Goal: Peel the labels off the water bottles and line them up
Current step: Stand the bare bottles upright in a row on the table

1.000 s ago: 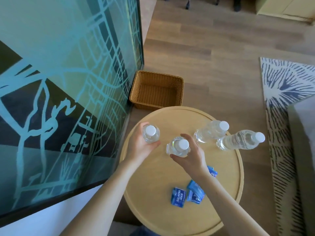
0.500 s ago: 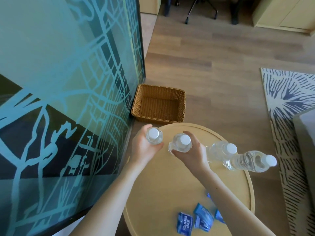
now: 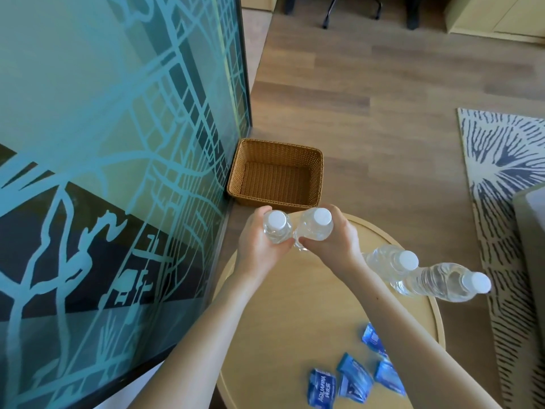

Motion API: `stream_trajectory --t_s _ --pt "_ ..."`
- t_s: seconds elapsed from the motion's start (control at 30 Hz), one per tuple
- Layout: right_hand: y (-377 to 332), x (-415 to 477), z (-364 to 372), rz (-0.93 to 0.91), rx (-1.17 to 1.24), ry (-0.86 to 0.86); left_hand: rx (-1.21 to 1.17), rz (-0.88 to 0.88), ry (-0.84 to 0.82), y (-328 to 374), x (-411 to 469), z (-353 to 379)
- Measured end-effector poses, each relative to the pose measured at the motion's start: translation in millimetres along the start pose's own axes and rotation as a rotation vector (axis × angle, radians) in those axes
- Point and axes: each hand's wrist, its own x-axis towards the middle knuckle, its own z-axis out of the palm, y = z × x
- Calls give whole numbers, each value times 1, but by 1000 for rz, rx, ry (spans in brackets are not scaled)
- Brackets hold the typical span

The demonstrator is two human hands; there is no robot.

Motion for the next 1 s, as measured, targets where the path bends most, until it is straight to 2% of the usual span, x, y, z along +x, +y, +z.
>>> stream_trajectory --t_s 0.27,0.43,0.53,0.63,0.77,0.87,1.0 --pt "-7 -13 -8 -63 -43 -47 40 -12 -43 12 -7 -10" --pt "-34 -49 -40 -150 -68 15 132 211 26 44 -30 -42" --pt "-53 -81 -63 -295 -130 137 236 405 63 66 -55 -66" --pt "-69 -118 -84 -449 -246 212 400 572 35 87 -86 -86" --pt "-74 -171 -100 -563 -371 207 557 705 -23 97 -137 -100" --pt "-65 -213 -107 -581 -406 177 586 679 -80 89 -179 -104" --pt "-35 -260 -111 -516 -488 153 625 596 -147 57 -229 -101"
